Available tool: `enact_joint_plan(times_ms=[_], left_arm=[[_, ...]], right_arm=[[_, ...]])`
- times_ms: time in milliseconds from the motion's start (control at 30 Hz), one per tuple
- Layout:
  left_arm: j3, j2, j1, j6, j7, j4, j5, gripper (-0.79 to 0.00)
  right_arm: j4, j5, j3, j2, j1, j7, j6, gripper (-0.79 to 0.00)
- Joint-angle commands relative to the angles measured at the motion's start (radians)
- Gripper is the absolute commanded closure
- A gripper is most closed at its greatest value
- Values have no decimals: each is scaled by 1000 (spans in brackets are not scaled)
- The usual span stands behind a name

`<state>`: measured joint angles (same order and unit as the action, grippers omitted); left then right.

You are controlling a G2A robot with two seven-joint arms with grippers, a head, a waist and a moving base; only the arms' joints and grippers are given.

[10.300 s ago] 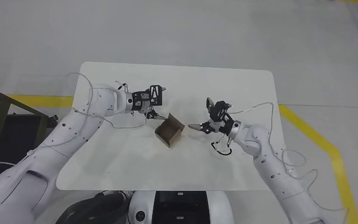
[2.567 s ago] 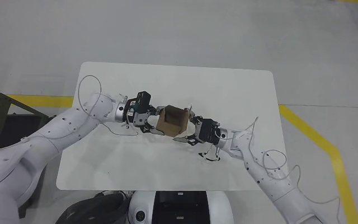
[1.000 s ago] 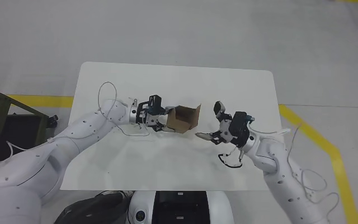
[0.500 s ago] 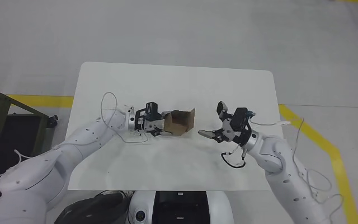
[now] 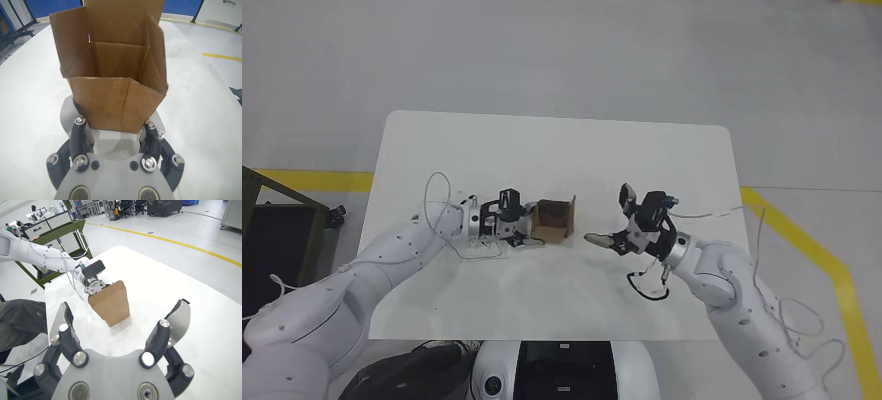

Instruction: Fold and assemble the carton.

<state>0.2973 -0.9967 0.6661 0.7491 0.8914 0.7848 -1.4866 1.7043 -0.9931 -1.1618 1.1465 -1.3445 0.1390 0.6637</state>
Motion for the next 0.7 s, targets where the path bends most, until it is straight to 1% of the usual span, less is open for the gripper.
enact_joint_plan(times_ms=[0,200,367,500,667], left_arm=[[8,3,6,-7,15,0,-7,-785],[41,23,26,-32,65,12,-27,-785],[68,40,48,-33,79,29,-32,-785],[102,58,73,-37,136,29,-9,-785],[148,89,102,-49,207,24,-4,-785]], right_arm=[[15,-20,4,0,0,-10,7,-785],[101,-119,20,-6,-30,-59,71,-785],[172,-201,57,-12,-67,-57,141,-785],[185,-237,118,-7,-70,-49,139,-785],[157,-237,201,10,-26,-25,91,-785]])
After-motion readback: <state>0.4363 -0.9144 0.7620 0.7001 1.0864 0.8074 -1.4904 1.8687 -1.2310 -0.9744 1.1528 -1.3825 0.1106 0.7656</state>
